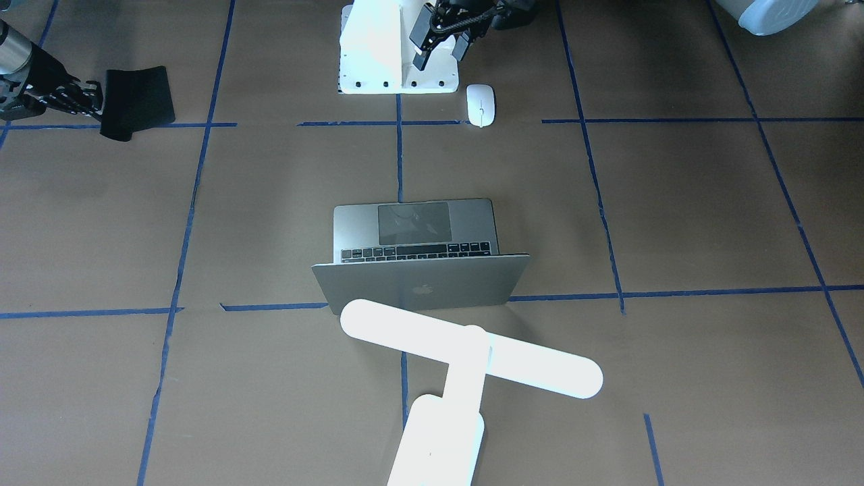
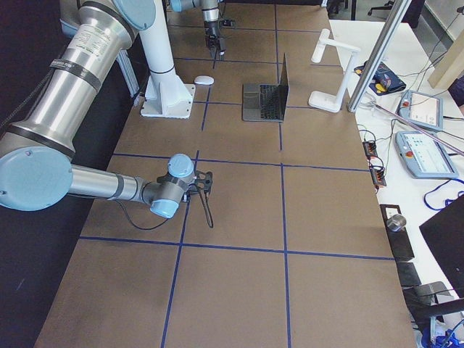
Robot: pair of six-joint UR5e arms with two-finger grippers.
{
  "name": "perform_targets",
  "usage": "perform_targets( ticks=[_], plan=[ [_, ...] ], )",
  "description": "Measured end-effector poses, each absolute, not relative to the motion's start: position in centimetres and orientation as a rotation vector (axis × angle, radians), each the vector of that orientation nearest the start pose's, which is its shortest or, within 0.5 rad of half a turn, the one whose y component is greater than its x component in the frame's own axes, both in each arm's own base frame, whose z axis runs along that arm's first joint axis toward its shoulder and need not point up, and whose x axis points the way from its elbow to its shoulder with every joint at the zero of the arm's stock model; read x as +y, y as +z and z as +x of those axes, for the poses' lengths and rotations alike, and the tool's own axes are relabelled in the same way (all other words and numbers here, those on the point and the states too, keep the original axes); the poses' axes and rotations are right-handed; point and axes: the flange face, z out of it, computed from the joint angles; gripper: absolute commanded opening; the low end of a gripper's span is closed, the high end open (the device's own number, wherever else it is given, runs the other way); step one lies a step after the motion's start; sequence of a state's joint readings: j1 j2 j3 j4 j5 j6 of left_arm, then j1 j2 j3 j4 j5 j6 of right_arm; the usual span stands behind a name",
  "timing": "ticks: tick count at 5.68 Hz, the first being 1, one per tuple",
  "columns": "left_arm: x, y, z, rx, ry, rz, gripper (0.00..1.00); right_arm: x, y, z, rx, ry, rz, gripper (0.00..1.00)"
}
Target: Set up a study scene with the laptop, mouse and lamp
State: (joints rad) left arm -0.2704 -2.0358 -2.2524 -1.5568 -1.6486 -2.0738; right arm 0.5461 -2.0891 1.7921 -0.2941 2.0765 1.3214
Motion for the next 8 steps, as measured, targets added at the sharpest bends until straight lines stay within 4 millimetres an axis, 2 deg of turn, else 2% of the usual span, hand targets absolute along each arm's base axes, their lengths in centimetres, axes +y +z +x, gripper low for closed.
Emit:
perform_targets(
  ticks=[1,2,3,5,6,7,8],
  plan=[
    [-24.8,15.0,43.5,1.111,-0.634,-0.197,1.0,-24.2,58.6,-22.3,-1.113,0.045,-0.004,0.0],
    [-24.4,16.5,43.7,1.079,-0.61,-0.183,1.0,-26.9,56.4,-24.3,-1.149,0.078,0.053,0.0],
    [-23.8,17.2,43.9,1.06,-0.585,-0.176,1.0,-30.7,53.8,-26.6,-1.161,0.124,0.094,0.0],
    [-22.1,18.4,44.6,1.011,-0.522,-0.17,1.0,-40.5,47.9,-32.4,-1.154,0.222,0.134,0.0],
    [-21.2,19.2,45.0,0.975,-0.443,-0.14,1.0,-45.1,46.2,-34.8,-1.157,0.265,0.143,0.0],
    [-20.8,20.1,45.1,0.936,-0.332,-0.086,1.0,-48.9,44.9,-36.4,-1.157,0.292,0.152,0.0],
    [-20.6,20.8,45.0,0.912,-0.223,-0.037,1.0,-51.2,44.1,-37.7,-1.155,0.304,0.156,0.05]
  ],
)
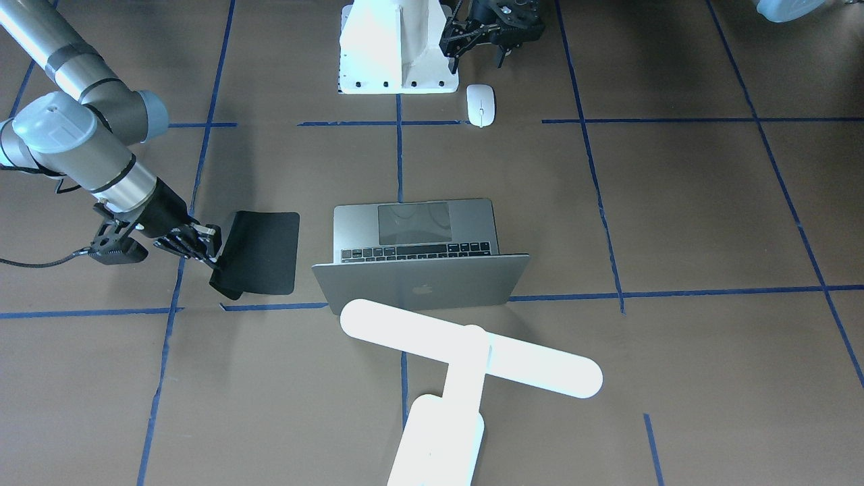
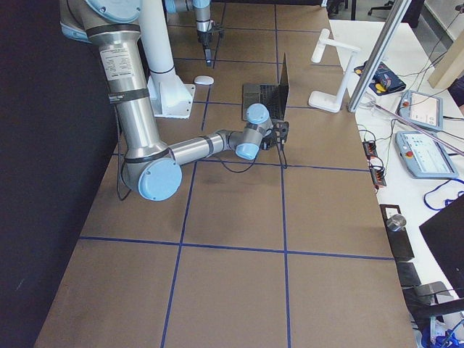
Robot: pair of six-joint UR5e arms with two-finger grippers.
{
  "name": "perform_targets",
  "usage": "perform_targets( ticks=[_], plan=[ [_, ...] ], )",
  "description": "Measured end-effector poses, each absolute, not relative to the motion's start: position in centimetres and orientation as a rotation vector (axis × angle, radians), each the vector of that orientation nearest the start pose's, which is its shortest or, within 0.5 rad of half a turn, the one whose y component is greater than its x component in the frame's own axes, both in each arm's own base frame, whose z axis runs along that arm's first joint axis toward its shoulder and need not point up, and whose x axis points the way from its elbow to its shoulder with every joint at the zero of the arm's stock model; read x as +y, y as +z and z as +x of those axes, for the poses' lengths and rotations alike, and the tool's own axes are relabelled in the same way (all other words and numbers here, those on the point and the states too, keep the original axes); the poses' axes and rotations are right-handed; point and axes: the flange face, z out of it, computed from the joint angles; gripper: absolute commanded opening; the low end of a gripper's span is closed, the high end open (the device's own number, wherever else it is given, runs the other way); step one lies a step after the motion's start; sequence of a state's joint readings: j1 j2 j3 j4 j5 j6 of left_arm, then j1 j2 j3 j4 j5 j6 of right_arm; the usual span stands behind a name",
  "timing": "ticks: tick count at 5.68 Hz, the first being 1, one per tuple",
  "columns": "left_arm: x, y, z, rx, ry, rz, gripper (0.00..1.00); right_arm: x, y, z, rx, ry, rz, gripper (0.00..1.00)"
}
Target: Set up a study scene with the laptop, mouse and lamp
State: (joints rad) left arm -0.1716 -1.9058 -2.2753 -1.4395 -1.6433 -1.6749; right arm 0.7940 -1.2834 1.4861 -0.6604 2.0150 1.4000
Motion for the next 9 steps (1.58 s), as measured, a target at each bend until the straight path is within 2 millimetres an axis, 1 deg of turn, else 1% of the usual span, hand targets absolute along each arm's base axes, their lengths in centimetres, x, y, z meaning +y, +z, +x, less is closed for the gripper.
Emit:
perform_targets(
  ticks=[1,2,3,4,5,6,7,8,9],
  plan=[
    [-20.4,21.4,44.6,0.897,-0.151,-0.006,1.0,-52.5,43.5,-38.6,-1.157,0.307,0.159,0.99],
    [-20.1,21.8,44.4,0.883,-0.114,0.006,1.0,-52.9,43.2,-39.0,-1.158,0.306,0.159,1.0],
    [-19.2,22.3,44.8,0.856,-0.09,0.002,1.0,-53.1,42.7,-38.9,-1.163,0.308,0.164,1.0],
    [-17.7,22.7,45.6,0.829,-0.061,0.002,0.99,-53.4,42.2,-38.1,-1.174,0.309,0.167,1.0],
    [-16.0,23.0,46.5,0.817,-0.012,0.012,0.94,-54.2,42.0,-36.1,-1.19,0.312,0.152,1.0],
    [-15.0,23.1,47.3,0.811,0.098,0.048,0.98,-55.2,42.3,-33.1,-1.207,0.316,0.122,1.0],
    [-15.1,23.4,47.7,0.802,0.213,0.099,1.0,-55.6,42.8,-31.0,-1.217,0.32,0.1,1.0],
    [-15.5,24.1,48.4,0.78,0.263,0.124,1.0,-55.6,42.9,-30.2,-1.221,0.322,0.095,1.0],
    [-16.0,24.8,49.3,0.776,0.253,0.126,1.0,-55.5,42.9,-30.0,-1.222,0.323,0.097,1.0]
  ],
)
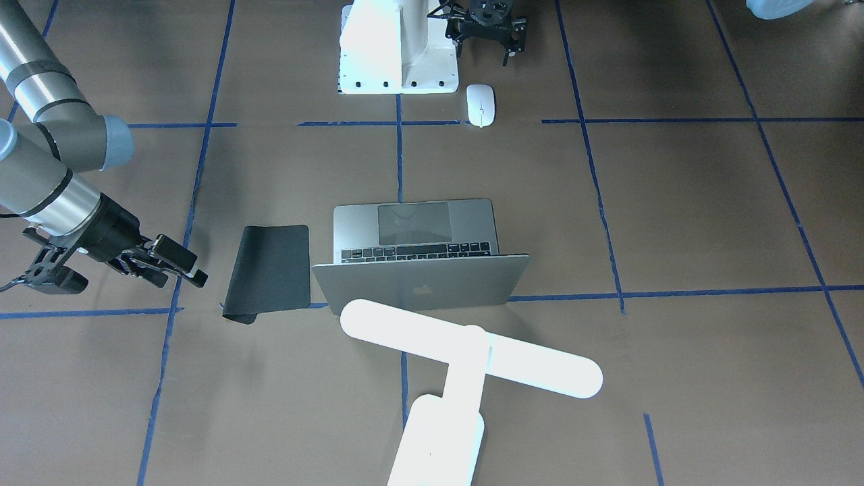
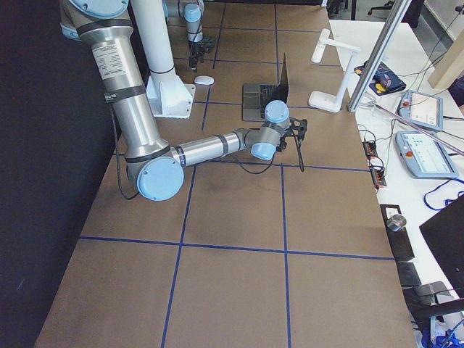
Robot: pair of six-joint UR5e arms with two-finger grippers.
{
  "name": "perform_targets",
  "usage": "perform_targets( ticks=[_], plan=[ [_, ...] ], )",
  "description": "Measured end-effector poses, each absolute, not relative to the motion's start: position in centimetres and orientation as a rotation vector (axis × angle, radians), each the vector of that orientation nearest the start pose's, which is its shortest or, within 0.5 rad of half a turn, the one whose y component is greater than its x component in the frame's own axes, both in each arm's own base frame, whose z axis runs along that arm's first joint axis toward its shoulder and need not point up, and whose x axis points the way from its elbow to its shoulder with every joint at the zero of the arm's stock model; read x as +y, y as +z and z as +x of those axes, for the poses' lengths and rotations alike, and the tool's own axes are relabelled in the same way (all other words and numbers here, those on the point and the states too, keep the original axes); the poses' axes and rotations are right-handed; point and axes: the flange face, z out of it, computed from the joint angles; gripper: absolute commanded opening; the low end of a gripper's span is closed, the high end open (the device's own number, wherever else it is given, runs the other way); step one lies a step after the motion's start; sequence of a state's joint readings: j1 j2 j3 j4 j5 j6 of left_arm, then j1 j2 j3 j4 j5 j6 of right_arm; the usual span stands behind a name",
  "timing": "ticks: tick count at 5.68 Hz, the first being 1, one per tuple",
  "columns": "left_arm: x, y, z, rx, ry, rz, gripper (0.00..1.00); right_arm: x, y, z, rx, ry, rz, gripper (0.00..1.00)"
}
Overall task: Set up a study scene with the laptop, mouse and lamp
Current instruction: 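Grasp the white mouse with the left gripper while the right gripper holds back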
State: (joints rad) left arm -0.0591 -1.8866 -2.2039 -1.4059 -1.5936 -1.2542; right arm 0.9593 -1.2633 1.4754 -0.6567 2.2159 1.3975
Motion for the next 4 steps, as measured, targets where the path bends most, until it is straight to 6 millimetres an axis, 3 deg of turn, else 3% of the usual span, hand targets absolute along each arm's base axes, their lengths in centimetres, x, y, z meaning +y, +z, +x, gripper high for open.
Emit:
perform_targets(
  ticks=[2,3,4],
  plan=[
    [-16.7,27.7,53.2,0.82,0.121,0.079,1.0,-55.5,42.9,-29.9,-1.222,0.325,0.102,1.0],
    [-16.9,29.0,54.3,0.836,0.074,0.059,1.0,-55.4,42.7,-29.8,-1.226,0.322,0.104,1.0],
    [-17.0,29.6,54.0,0.836,0.044,0.046,1.0,-55.0,42.4,-29.5,-1.232,0.318,0.106,1.0]
  ],
)
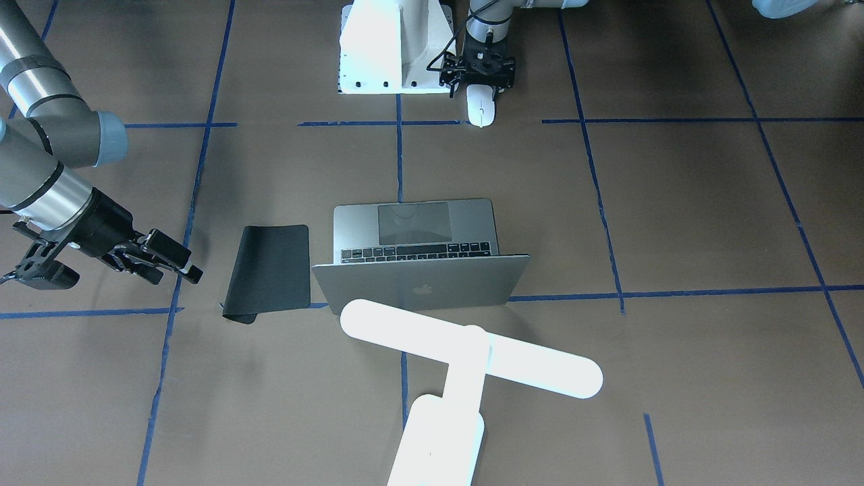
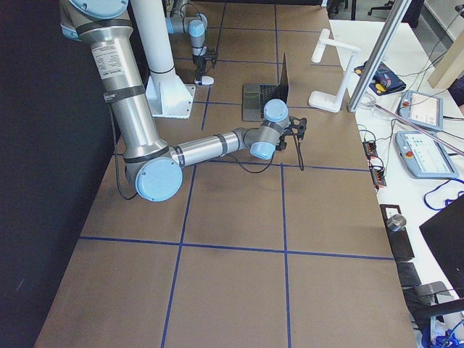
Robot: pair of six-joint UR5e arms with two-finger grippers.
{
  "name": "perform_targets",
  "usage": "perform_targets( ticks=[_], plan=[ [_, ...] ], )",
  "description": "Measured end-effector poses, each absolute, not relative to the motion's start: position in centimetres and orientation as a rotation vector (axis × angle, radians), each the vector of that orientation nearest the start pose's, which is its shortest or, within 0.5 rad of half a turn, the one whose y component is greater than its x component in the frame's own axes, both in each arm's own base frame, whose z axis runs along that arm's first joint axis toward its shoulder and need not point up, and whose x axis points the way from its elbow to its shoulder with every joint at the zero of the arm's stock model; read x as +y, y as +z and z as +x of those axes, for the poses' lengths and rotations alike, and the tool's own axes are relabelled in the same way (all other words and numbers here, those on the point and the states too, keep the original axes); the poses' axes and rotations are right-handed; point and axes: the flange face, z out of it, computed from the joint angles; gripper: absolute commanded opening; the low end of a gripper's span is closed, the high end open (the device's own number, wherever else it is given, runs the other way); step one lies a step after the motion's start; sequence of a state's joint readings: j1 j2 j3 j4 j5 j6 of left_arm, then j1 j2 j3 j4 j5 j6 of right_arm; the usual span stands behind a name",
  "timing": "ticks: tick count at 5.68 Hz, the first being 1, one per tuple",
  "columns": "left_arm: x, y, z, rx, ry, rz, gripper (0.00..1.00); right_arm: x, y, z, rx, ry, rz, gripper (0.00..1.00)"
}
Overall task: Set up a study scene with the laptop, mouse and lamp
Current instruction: 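Grasp the white mouse with the left gripper while the right gripper holds back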
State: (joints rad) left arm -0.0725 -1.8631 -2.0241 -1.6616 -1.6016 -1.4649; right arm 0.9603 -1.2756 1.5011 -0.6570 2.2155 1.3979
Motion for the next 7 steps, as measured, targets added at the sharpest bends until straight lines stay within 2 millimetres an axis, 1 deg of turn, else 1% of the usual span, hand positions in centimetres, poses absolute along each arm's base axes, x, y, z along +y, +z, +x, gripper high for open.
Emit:
perform_targets(
  ticks=[2,3,5,6,7],
  plan=[
    [-17.1,31.2,53.1,0.808,0.026,0.041,1.0,-54.5,42.3,-29.2,-1.237,0.314,0.105,1.0],
    [-17.2,31.7,53.2,0.798,0.024,0.041,1.0,-54.4,42.3,-29.2,-1.237,0.314,0.104,1.0],
    [-17.0,31.6,53.5,0.798,0.026,0.04,1.0,-54.4,42.3,-29.2,-1.236,0.315,0.103,1.0],
    [-17.0,31.5,53.6,0.803,0.027,0.04,0.93,-54.4,42.3,-29.2,-1.236,0.316,0.104,1.0],
    [-17.0,31.3,53.6,0.808,0.029,0.041,0.7,-54.4,42.3,-29.2,-1.236,0.317,0.105,1.0]
  ],
)
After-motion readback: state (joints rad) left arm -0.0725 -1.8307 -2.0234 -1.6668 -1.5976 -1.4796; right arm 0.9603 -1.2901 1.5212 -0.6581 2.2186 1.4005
